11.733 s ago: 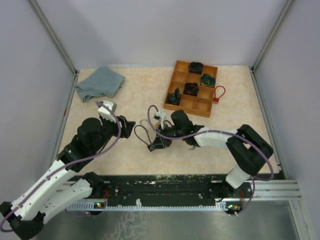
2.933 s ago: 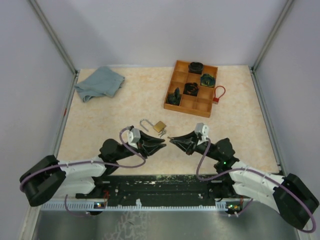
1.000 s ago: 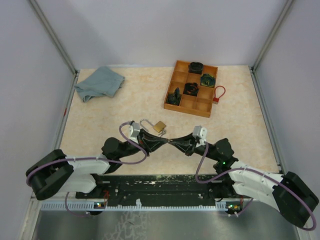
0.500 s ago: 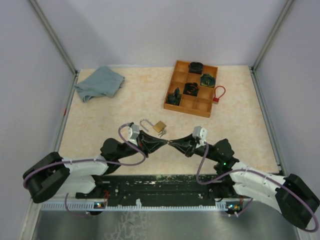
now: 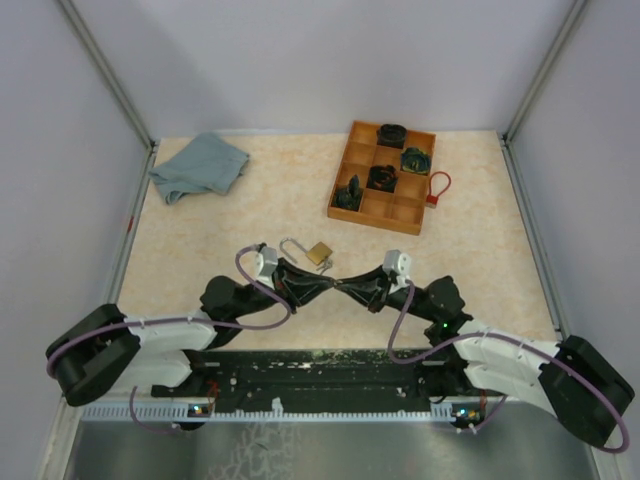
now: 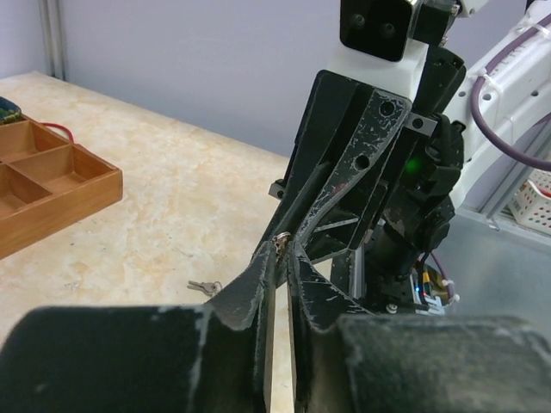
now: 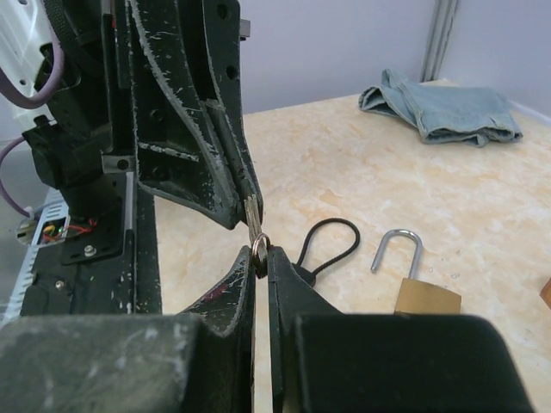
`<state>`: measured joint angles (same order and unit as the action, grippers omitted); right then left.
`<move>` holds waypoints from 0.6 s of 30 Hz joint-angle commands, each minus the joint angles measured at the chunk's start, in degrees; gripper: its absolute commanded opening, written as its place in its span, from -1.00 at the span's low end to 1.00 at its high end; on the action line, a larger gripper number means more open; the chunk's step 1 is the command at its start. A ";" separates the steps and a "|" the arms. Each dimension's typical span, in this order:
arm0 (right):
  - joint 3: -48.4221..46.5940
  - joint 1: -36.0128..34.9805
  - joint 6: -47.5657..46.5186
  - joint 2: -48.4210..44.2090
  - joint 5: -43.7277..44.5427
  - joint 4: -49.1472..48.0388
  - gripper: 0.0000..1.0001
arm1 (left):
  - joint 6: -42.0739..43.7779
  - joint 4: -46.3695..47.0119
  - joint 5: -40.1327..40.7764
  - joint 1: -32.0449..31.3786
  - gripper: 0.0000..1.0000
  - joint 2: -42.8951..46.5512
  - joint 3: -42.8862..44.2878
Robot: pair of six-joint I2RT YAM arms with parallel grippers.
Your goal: Unlock with the key
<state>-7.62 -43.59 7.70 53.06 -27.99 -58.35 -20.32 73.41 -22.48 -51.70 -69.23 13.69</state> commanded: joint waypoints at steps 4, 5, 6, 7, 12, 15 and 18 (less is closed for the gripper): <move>-1.85 0.18 -0.25 -0.63 -0.01 -1.58 -1.00 | -0.67 3.19 -1.22 -0.08 -1.00 -0.23 1.16; -1.87 0.11 -0.38 -0.73 0.02 -1.13 -1.00 | -0.48 3.11 -0.97 -0.13 -1.00 -0.02 1.02; -1.87 0.17 -0.40 -0.95 0.17 -0.47 -1.00 | -0.08 2.90 -0.84 -0.11 -1.00 0.29 0.88; -2.00 0.17 -0.36 -1.42 0.57 0.88 -0.90 | 0.59 2.42 -0.88 -0.13 -1.00 0.73 0.82; -3.17 0.18 -0.97 -5.66 1.95 9.92 -0.49 | 5.22 -3.81 -0.24 -0.13 -1.00 4.79 0.37; -4.32 0.17 -1.56 -7.66 2.88 15.09 -0.25 | 7.86 -6.80 0.79 -0.15 -1.00 7.08 -0.30; -4.77 0.18 -2.17 -8.14 3.04 16.88 -0.32 | 8.70 -8.67 0.60 -0.01 -1.00 8.02 -0.26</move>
<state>-9.02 -43.59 6.87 46.46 -26.02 -45.10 -14.92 68.07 -22.00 -51.66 -62.61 13.69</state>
